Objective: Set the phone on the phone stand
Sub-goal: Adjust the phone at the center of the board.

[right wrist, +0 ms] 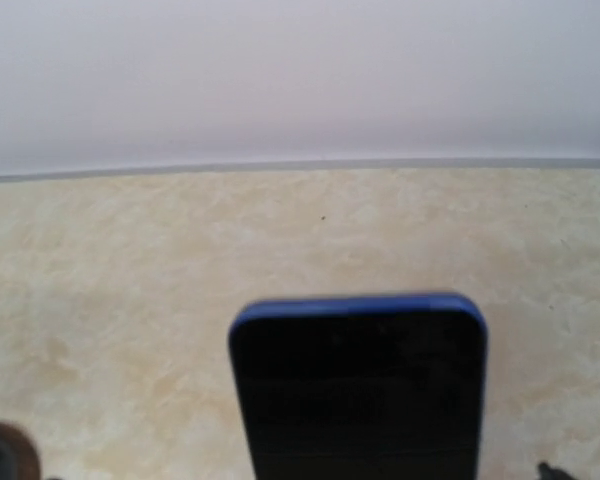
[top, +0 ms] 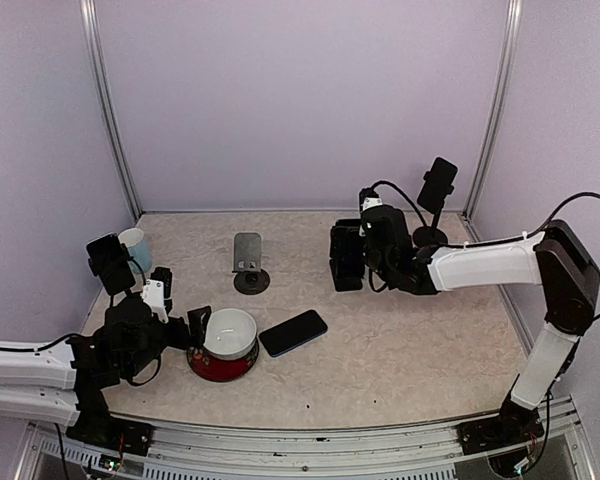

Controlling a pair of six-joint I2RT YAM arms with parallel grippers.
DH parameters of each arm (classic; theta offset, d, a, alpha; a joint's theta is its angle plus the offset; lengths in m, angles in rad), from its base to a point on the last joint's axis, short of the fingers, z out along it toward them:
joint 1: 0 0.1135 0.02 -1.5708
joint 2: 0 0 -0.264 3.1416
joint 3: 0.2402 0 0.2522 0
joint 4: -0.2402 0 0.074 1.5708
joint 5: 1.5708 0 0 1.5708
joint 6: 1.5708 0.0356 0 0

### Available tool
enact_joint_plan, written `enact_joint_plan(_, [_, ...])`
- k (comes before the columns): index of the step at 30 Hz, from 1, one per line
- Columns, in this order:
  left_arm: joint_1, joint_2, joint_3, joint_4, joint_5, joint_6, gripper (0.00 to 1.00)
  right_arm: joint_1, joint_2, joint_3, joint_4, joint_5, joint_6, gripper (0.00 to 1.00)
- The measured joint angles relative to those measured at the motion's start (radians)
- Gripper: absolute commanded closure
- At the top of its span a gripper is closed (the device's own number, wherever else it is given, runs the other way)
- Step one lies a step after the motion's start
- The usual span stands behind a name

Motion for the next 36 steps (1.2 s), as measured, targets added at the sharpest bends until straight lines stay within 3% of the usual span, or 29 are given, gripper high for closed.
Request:
enact_joint_plan(10, [-0.006,-0.099,-0.032,0.032,0.018,0.029,0.01,0.013,-0.153,-0.195,-0.055,-0.146,-0.036,0.00])
enact_joint_plan(14, [-0.046,-0.136,-0.057,0.058,0.021,0.060,0.01,0.071,-0.169,-0.196,-0.104,-0.188,-0.087,0.00])
enact_joint_plan(24, [-0.214,-0.172,-0.063,0.100,-0.054,0.134,0.01,0.232,0.076,0.119,-0.271,-0.150,-0.211,0.00])
enact_joint_plan(36, [-0.401,-0.233,0.052,-0.001,-0.224,0.150,0.01,0.242,0.366,0.357,-0.380,-0.134,-0.238,0.00])
